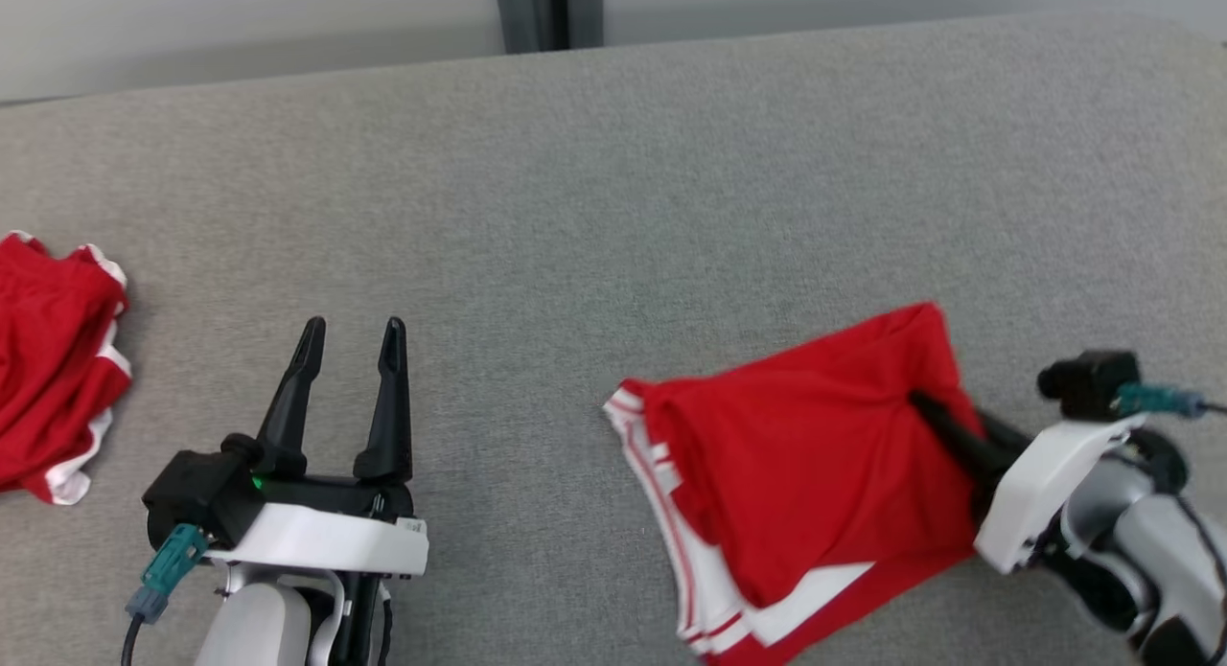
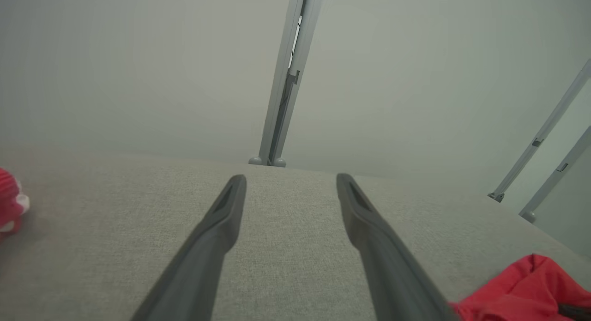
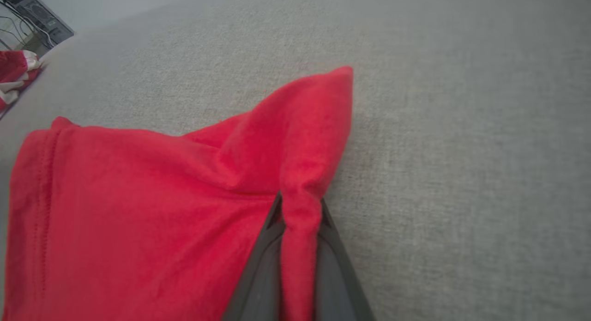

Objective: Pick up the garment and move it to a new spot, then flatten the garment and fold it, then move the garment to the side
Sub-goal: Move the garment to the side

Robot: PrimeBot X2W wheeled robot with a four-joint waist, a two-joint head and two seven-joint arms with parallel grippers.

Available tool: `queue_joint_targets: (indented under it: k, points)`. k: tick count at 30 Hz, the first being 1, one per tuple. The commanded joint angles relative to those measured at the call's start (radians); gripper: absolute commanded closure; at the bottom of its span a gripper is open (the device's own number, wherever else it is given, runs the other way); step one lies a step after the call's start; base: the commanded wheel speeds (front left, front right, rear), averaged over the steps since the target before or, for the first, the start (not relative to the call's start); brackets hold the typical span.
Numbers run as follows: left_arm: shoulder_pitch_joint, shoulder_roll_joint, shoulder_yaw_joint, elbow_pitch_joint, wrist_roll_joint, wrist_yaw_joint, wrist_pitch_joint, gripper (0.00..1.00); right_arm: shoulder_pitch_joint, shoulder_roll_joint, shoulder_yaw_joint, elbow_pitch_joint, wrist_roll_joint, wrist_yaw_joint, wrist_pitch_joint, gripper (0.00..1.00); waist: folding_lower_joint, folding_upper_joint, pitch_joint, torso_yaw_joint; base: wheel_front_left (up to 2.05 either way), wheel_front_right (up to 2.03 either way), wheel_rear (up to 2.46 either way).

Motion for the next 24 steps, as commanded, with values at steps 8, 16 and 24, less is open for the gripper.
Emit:
queue_joint_targets:
  k: [8,16,24]
  points:
    - [-0.087,0.003,0.004,-0.021,0.048,-0.012,-0.004,0.00,-0.191,-0.163,0.027,0.114,-0.032,0.000,-0.029,1.00,0.0000,0.0000,0.156,-0.077,0.00,0.00,0.00]
    - [-0.143,0.003,0.007,-0.059,0.082,-0.018,-0.004,0.00,-0.335,-0.243,0.033,0.263,-0.094,0.000,-0.070,1.00,0.0000,0.0000,0.261,-0.103,0.00,0.00,0.00]
    - [-0.163,0.003,0.010,-0.072,0.093,-0.024,-0.004,0.00,-0.483,-0.265,0.000,0.477,-0.321,0.000,-0.103,1.00,0.0000,0.0000,0.317,-0.107,0.00,0.00,0.00]
